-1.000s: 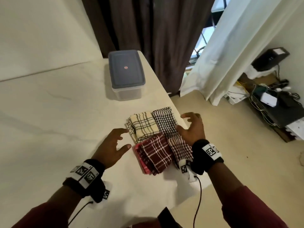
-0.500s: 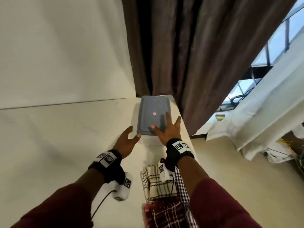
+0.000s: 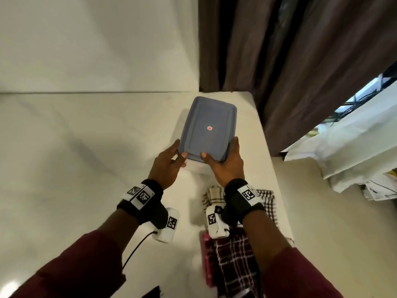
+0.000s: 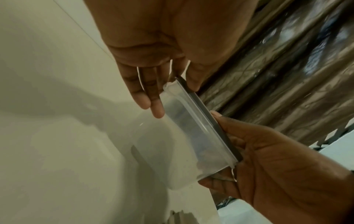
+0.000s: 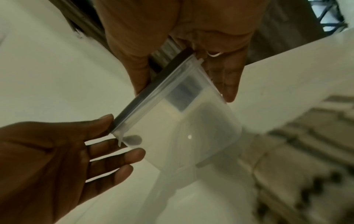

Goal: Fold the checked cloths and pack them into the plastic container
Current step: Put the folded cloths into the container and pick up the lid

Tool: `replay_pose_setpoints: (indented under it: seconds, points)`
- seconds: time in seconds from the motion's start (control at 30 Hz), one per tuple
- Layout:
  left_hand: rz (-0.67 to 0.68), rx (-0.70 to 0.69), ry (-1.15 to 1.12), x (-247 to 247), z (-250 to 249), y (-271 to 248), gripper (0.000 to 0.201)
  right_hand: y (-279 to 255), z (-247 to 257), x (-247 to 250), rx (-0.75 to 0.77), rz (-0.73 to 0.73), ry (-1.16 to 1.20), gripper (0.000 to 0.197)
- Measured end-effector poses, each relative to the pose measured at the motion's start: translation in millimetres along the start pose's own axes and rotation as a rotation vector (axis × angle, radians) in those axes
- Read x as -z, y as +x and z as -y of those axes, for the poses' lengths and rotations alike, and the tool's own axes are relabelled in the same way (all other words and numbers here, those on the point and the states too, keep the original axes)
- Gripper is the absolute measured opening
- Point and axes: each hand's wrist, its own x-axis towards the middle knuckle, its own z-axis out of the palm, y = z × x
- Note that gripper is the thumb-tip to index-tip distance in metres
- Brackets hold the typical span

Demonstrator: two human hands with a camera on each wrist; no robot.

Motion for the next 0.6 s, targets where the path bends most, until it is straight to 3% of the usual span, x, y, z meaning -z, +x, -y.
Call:
replay_pose_setpoints:
  seconds: [0.13, 0.23, 0.33, 0.6]
  points:
    - [-0.105, 0.003, -0.097, 56, 17, -80, 0.057, -67, 32, -31, 0.12, 0.131, -0.008, 0.101]
    - [-0.258, 0.074, -0.145, 98, 36, -148, 0.061, -120, 49, -64, 0.183, 0.257, 0.052, 0.083]
    - [-0.359, 0.117, -0.139, 134, 56, -205, 0.049, -166, 54, -105, 0.206, 0.377, 0.105, 0.073]
    - [-0.437, 0.156, -0.238, 214, 125, -278, 0.052, -258, 64, -198, 0.151, 0.402, 0.14, 0.071]
